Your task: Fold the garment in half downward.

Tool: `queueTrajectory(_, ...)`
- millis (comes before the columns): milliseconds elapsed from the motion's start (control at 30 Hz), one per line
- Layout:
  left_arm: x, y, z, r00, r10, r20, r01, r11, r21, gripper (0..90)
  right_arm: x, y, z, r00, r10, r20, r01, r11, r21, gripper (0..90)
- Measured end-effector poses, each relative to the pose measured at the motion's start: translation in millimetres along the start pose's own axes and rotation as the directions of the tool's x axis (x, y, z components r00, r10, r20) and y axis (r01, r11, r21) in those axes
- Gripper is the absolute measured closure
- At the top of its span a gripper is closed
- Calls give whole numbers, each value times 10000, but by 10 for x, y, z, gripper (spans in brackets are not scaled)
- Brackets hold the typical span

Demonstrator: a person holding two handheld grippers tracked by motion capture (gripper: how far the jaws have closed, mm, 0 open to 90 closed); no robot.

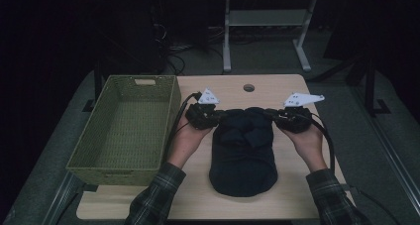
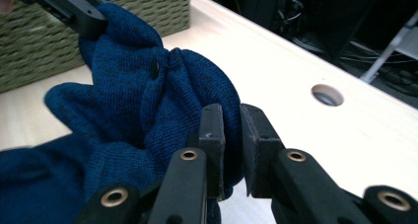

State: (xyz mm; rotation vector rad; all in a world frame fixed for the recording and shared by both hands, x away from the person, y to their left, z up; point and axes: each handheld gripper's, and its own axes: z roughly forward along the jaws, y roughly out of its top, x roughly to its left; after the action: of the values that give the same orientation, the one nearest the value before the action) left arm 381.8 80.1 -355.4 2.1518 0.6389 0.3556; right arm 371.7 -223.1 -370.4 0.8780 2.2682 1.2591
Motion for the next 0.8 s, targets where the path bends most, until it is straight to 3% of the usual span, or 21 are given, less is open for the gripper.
queueTrajectory(267,-75,-121,-14,9999,-7,167,5,9999,109,797,121,-131,-67,9996,-17,-279,15,10000,-92,798)
queueTrajectory(467,-116,-214,5,9995,-18,318,8,9996,294,792,172,-232,-80,9985,244,-496,-252,9995,-165,795)
queueTrajectory(800,-189,-365,-7,9951,-244,956,196,9985,502,781,270,-391,-91,9962,339,-804,-320,9992,248,782)
